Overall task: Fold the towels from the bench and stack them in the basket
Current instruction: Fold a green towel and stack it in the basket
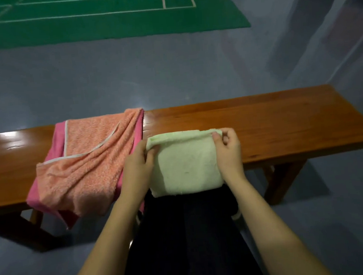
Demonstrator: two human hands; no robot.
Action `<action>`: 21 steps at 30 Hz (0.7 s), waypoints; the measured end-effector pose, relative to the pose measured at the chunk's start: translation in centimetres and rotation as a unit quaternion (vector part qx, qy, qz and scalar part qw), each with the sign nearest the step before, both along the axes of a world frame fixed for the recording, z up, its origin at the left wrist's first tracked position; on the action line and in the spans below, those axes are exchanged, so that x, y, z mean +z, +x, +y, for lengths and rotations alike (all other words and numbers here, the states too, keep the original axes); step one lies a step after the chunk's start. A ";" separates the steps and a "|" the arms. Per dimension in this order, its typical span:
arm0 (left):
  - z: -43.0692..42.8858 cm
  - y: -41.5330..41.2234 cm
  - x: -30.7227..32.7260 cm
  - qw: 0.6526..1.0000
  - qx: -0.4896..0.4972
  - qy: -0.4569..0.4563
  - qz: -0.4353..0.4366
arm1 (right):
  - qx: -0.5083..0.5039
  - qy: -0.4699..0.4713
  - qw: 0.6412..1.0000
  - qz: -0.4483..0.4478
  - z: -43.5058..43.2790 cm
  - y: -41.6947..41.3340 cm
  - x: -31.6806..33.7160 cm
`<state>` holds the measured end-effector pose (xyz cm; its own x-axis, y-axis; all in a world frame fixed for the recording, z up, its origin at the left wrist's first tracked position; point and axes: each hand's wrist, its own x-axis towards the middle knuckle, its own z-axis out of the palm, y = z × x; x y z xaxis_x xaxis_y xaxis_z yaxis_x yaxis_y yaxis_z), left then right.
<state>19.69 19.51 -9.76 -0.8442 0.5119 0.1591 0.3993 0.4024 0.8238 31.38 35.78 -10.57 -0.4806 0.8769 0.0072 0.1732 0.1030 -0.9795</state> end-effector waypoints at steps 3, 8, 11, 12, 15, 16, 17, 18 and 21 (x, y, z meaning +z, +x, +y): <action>1.7 -1.6 0.2 0.999 0.019 -0.033 0.030 | 0.010 0.053 0.997 -0.050 1.7 -2.1 -0.3; 3.6 -3.4 -1.6 0.995 0.059 -0.083 0.017 | 0.049 0.114 0.979 -0.161 3.2 -4.6 -2.2; 4.1 -3.5 -2.2 0.990 0.091 -0.109 0.015 | 0.072 0.186 0.952 -0.233 3.2 -5.1 -2.6; 4.1 -3.5 -2.3 0.989 0.096 -0.111 0.017 | 0.076 0.210 0.941 -0.253 3.2 -5.2 -2.6; 4.5 -3.6 -2.6 0.984 0.108 -0.143 0.019 | 0.083 0.245 0.919 -0.296 3.0 -5.5 -2.5; 4.6 -3.6 -2.6 0.982 0.109 -0.154 0.021 | 0.085 0.245 0.917 -0.304 2.9 -5.5 -2.4; 4.7 -3.6 -2.7 0.980 0.108 -0.164 0.022 | 0.084 0.241 0.916 -0.310 2.9 -5.2 -2.3; 4.7 -3.5 -2.6 0.980 0.105 -0.169 0.022 | 0.082 0.228 0.917 -0.316 2.8 -4.8 -2.1; 4.0 -3.2 -2.5 0.978 0.094 -0.184 -0.001 | 0.076 0.156 0.919 -0.355 2.0 -2.9 -1.2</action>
<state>16.52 23.48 -12.24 -0.9293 0.3693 -0.0077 0.2881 0.7377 0.6106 28.46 37.76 -11.76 -0.5780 0.8078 -0.1155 0.7174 0.4355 -0.5437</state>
